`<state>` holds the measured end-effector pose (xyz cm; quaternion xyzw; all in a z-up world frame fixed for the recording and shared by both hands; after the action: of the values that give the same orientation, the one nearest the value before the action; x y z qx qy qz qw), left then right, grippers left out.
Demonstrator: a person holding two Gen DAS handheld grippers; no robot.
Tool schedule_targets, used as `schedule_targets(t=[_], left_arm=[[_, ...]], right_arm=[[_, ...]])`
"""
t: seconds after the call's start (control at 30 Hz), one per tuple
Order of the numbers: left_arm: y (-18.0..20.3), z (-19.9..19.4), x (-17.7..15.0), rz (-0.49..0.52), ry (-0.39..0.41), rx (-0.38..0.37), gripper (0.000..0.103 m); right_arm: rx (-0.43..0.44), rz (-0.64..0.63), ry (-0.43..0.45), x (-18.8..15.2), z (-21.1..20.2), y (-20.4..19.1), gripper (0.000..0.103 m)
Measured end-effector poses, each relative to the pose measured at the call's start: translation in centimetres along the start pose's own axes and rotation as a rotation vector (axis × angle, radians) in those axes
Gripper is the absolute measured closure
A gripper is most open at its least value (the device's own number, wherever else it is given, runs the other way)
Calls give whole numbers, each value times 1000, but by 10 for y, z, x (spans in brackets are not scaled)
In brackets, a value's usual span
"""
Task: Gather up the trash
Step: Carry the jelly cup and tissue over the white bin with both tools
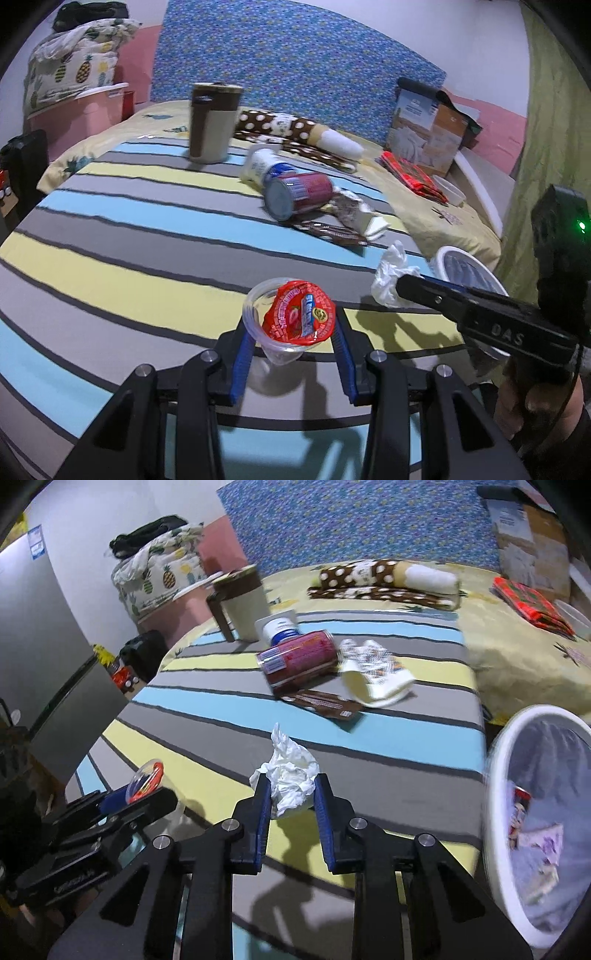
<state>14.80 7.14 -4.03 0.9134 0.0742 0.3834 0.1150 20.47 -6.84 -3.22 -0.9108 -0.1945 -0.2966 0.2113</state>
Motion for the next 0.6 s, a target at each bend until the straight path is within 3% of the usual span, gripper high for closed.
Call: schedule_targets(t=[0.6], left_arm=[[119, 11, 14, 196, -18, -152, 61]], right_arm=[[-138, 174, 127, -24, -75, 86, 78]])
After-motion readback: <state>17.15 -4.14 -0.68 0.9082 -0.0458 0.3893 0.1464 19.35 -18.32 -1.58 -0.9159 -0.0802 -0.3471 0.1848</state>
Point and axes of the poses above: each gripper's, at about its wrist camera, not at the fingertips, and z roughly the way its jaws point, y to its right, x to its top, the point moved 5 cm from there along z, roughly the way its jaws point, and after that the axes turned 3 degrees about -y, right-handed, at the moved point
